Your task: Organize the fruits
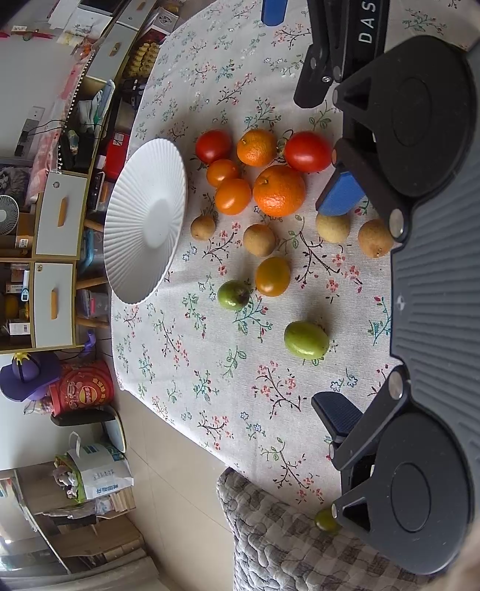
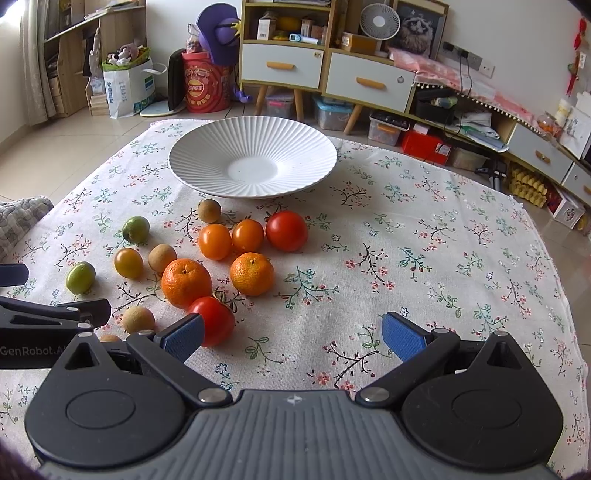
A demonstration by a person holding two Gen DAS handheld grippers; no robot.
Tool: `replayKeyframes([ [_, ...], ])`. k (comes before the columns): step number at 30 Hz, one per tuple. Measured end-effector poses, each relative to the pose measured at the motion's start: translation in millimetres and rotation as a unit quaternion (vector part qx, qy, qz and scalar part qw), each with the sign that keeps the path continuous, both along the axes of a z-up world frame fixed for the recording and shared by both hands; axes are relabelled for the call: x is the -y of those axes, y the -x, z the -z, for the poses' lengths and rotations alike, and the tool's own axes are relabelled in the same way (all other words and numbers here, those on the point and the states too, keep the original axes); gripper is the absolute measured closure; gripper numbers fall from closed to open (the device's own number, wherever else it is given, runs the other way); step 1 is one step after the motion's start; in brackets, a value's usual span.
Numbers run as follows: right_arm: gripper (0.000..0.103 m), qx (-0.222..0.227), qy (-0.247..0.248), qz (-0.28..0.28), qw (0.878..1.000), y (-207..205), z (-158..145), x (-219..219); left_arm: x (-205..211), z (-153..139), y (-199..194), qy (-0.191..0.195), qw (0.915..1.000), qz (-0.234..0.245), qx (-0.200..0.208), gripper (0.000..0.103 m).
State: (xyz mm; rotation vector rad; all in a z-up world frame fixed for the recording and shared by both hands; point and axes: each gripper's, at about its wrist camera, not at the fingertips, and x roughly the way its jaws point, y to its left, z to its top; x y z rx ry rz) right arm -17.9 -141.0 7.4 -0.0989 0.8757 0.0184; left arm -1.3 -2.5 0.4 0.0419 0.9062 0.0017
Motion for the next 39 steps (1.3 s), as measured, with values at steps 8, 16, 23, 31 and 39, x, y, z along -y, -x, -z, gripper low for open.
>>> replayKeyframes([
  [8, 0.001, -0.002, 0.001, 0.005, 1.000, -1, 1, 2, 0, -1, 0, 0.001, 1.0000, 0.000, 0.001, 0.003],
  [16, 0.001, -0.015, 0.011, 0.014, 1.000, -5, 4, 5, -1, -1, 0, 0.001, 1.0000, 0.002, 0.006, 0.003],
  [23, 0.001, -0.032, -0.004, 0.002, 0.999, -13, -1, 8, -3, 0, -5, -0.005, 0.9999, 0.008, 0.007, 0.003],
  [31, 0.001, -0.036, -0.017, -0.023, 0.999, -23, -14, 9, -8, -1, -13, -0.005, 0.9996, 0.029, 0.001, 0.003],
  [39, 0.001, -0.056, -0.058, -0.071, 0.994, -38, -21, 9, -8, -2, -24, -0.008, 0.9961, 0.088, 0.001, 0.003],
])
